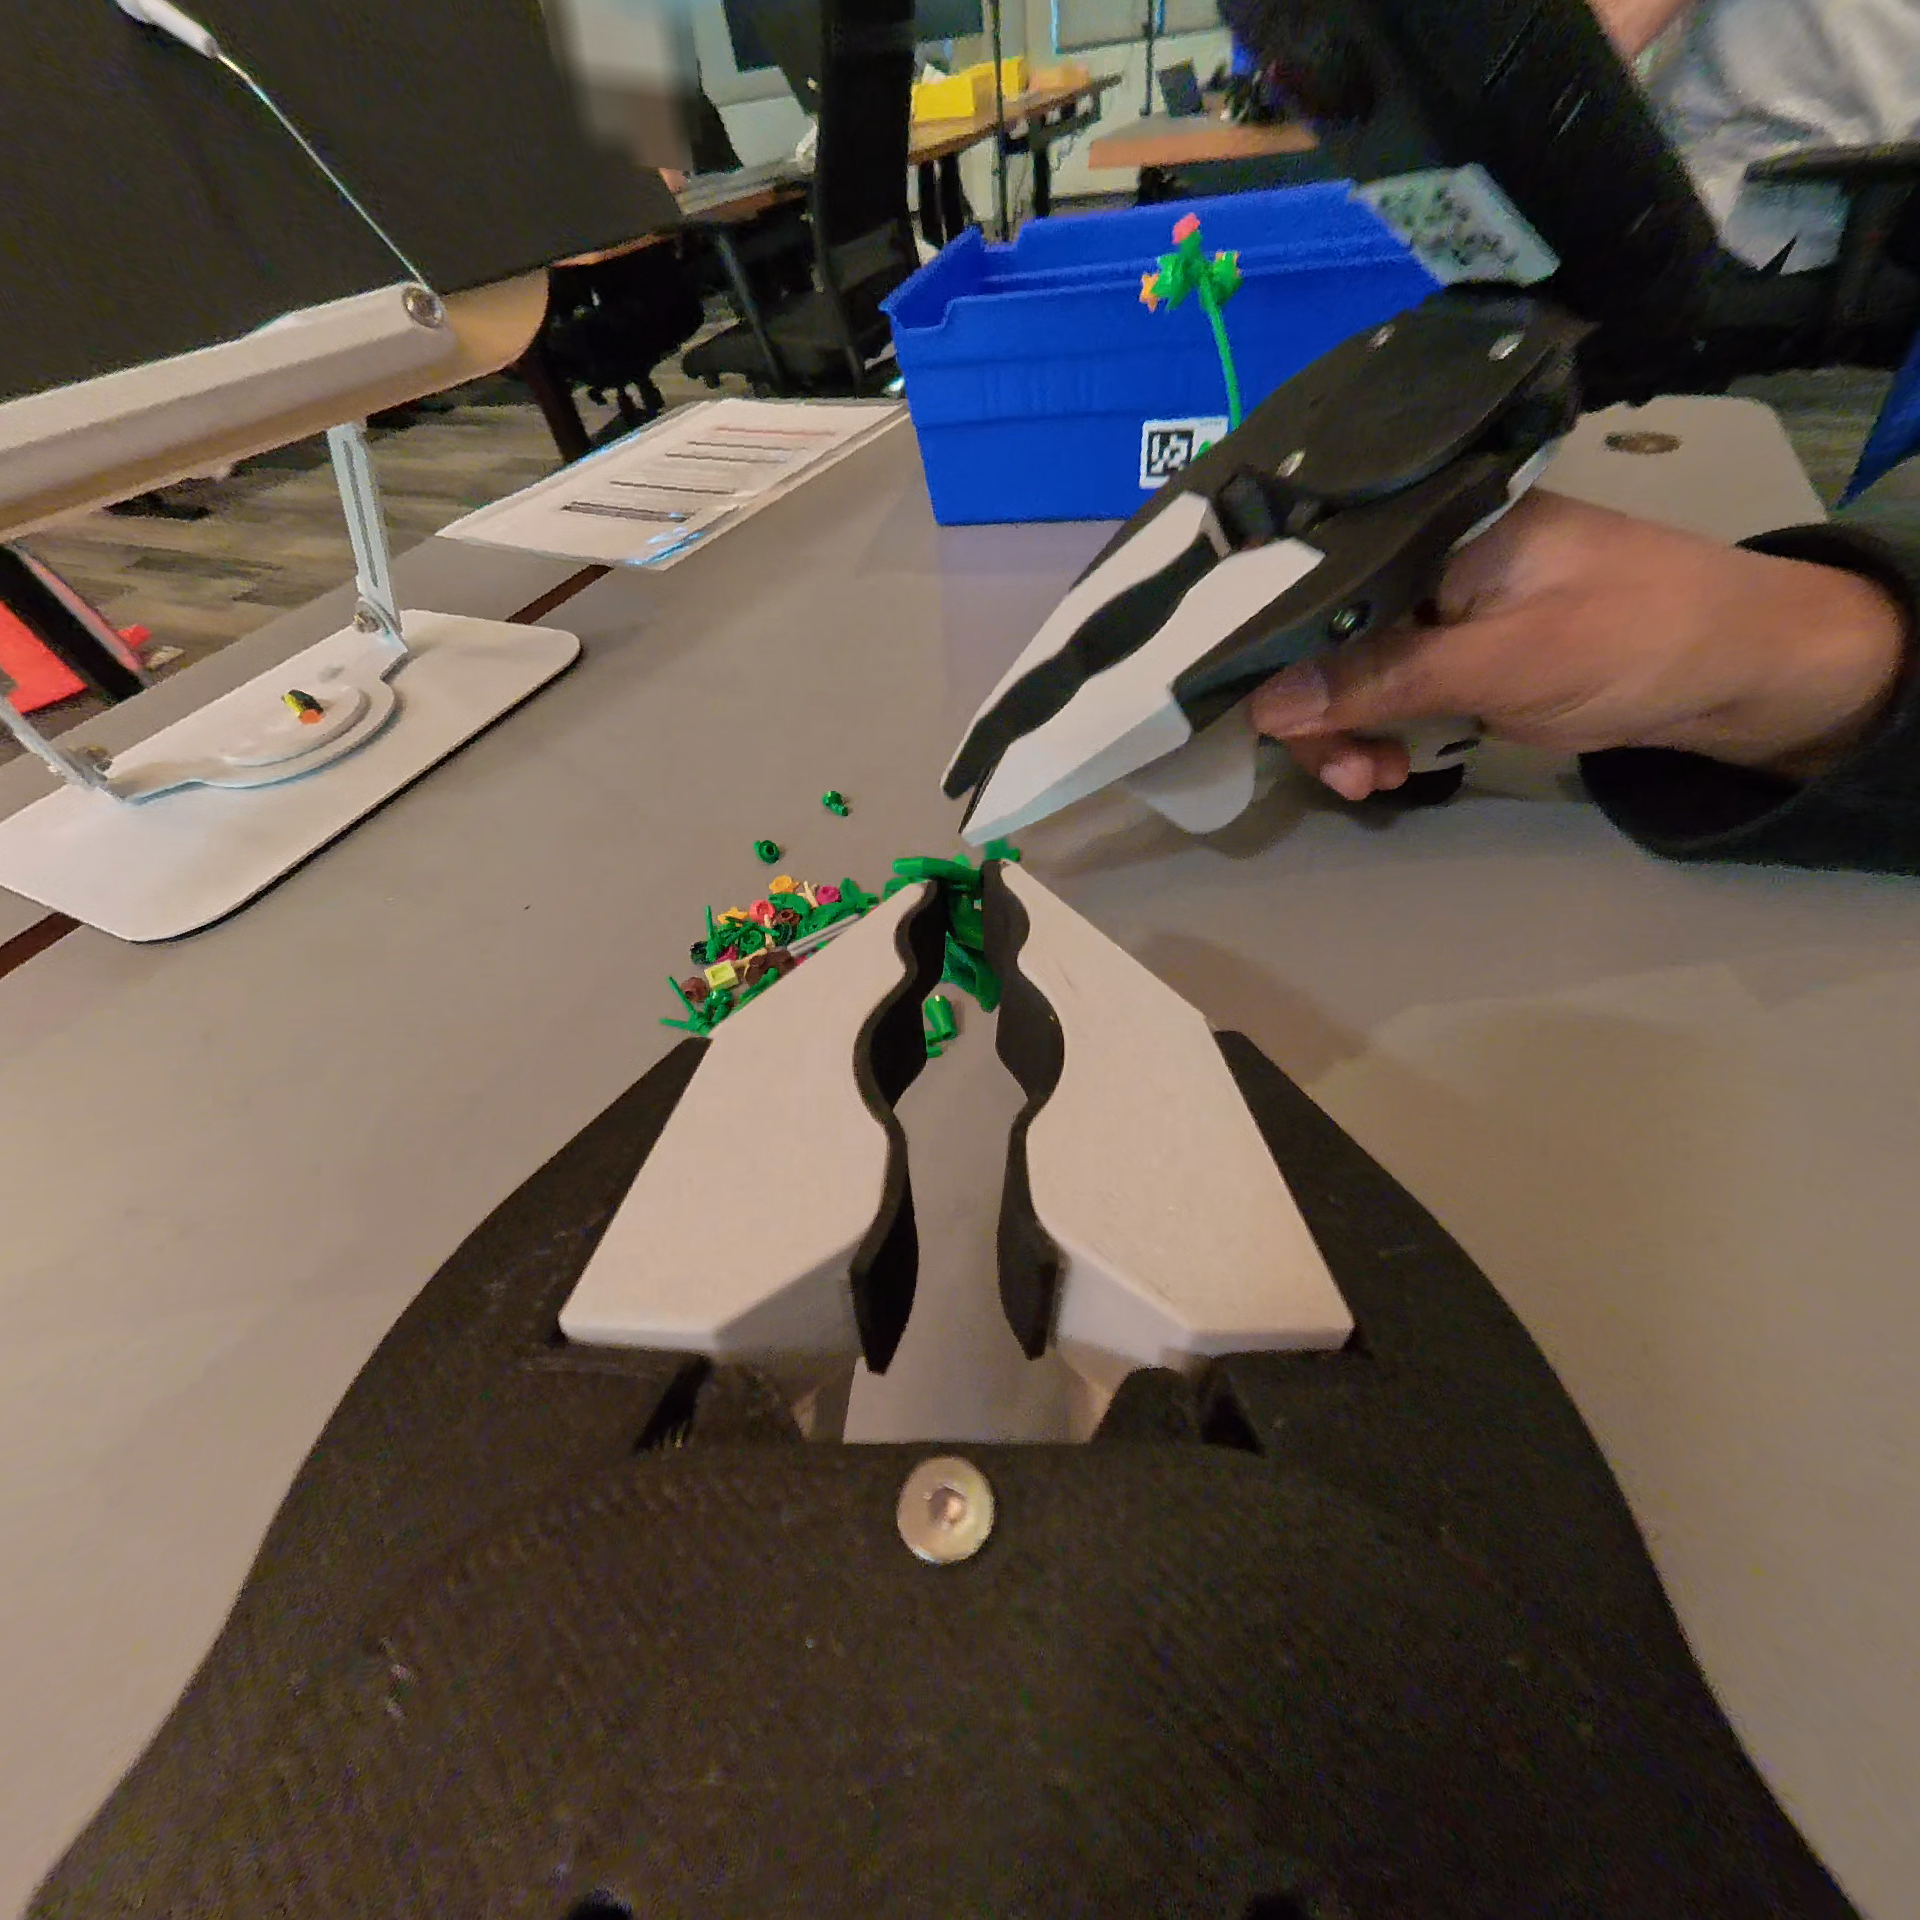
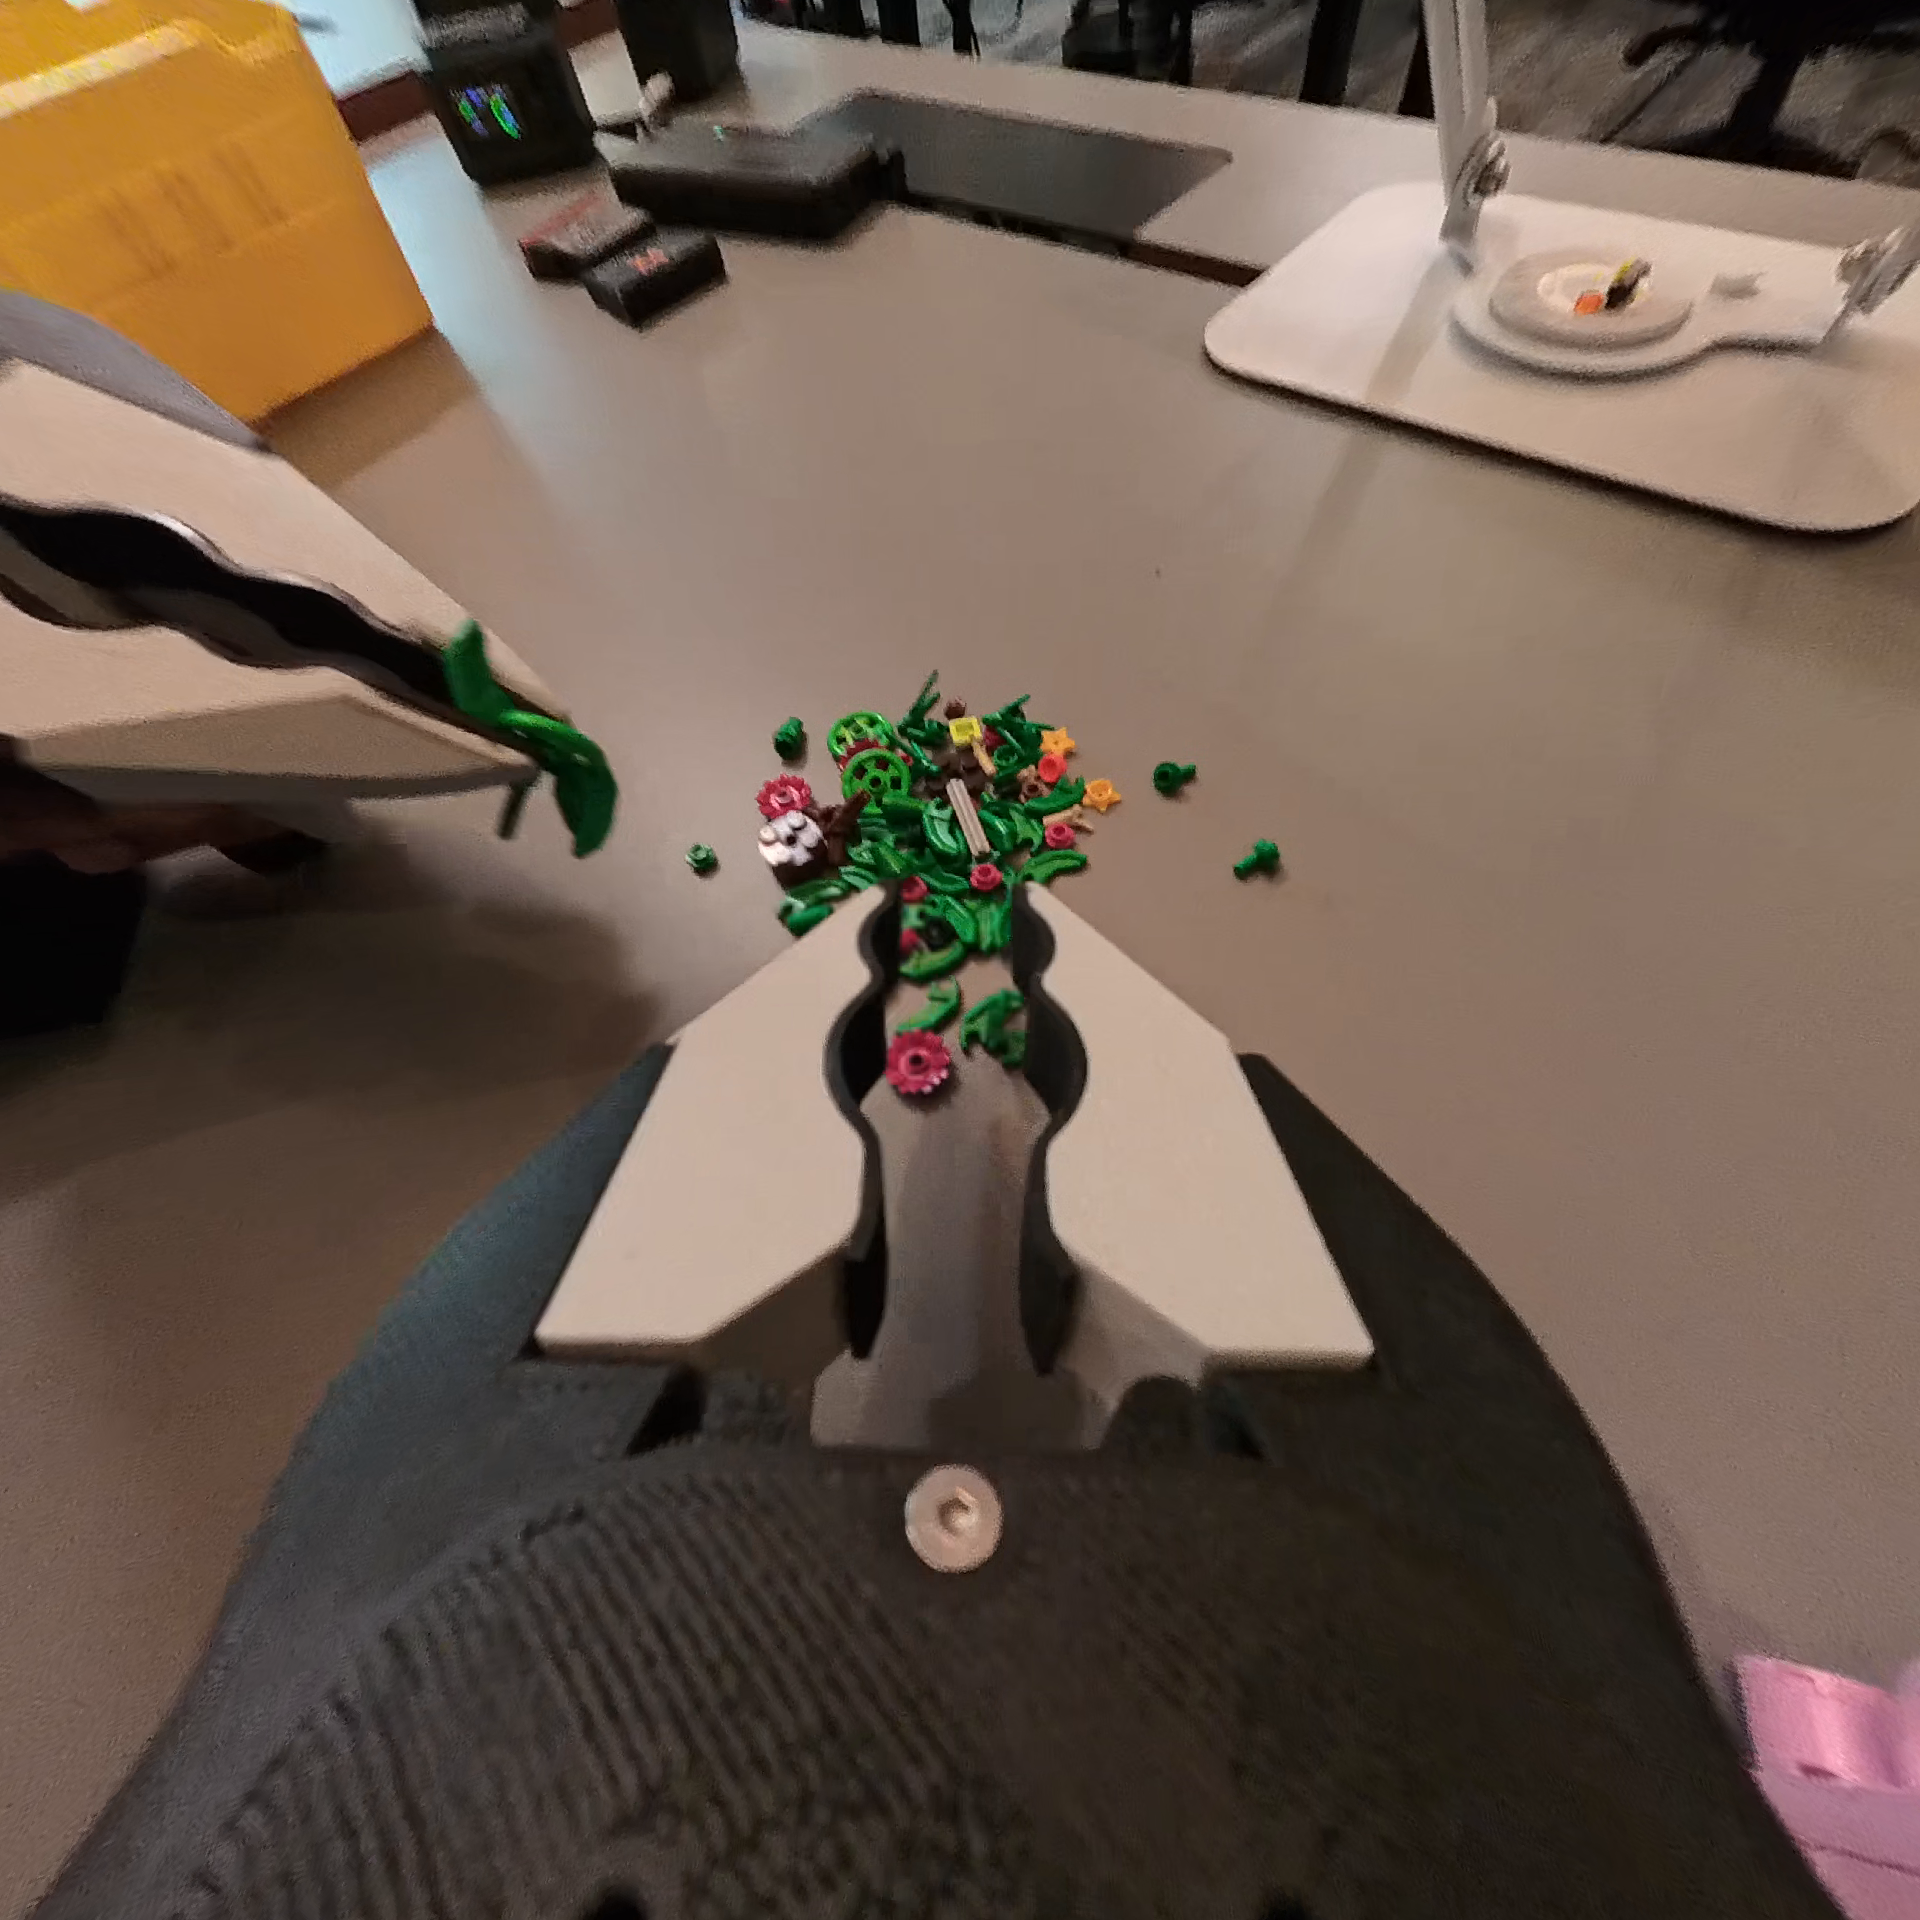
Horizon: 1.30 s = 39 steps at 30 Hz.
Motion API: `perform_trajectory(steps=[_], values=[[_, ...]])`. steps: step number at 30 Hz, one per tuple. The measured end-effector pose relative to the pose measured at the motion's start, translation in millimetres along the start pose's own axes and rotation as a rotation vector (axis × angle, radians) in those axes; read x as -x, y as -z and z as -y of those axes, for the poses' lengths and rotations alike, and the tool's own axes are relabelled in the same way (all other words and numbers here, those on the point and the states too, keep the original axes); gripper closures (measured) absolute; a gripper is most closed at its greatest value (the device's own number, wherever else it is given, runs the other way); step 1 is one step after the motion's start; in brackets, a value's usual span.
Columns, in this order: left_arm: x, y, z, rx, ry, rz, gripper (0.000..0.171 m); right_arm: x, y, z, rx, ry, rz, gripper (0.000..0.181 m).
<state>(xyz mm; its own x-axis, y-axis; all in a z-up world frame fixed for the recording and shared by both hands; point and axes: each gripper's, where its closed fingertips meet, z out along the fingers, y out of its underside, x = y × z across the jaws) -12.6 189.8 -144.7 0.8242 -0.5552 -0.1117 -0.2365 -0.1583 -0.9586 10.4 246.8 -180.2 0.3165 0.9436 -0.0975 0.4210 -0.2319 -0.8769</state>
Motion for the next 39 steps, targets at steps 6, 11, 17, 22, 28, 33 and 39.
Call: perform_trajectory(steps=[6, 11, 17, 22, 28, 33, 39], values=[[1.7, -7.6, -17.4, 0.132, -0.199, 0.106, 0.169, 55.1, 22.8, 38.0, -0.222, 0.007, 0.299, 0.157], [-10.1, -15.7, -22.8, 0.184, -0.334, 0.131, 0.169, 70.9, 15.1, 29.3, -0.163, 0.036, 0.334, 0.163], [-12.4, -13.4, -13.9, 0.146, -0.425, 0.169, 0.168, 76.1, 15.1, 23.4, -0.128, 0.048, 0.362, 0.180], [-18.7, -9.1, 2.3, 0.035, -0.408, 0.157, 0.163, 73.4, 27.6, 32.9, -0.179, -0.115, 0.474, 0.181], [-17.0, -7.1, 5.1, 0.011, -0.364, 0.149, 0.153, 74.4, 34.2, 38.4, -0.216, -0.243, 0.580, 0.181], [-18.8, -10.4, -2.5, 0.055, -0.432, 0.153, 0.170, 76.1, 40.6, 45.4, -0.257, -0.341, 0.674, 0.181], [-17.6, -11.3, 0.5, 0.038, -0.392, 0.159, 0.171, 57.8, 34.0, 40.2, -0.263, -0.156, 0.438, 0.173]])
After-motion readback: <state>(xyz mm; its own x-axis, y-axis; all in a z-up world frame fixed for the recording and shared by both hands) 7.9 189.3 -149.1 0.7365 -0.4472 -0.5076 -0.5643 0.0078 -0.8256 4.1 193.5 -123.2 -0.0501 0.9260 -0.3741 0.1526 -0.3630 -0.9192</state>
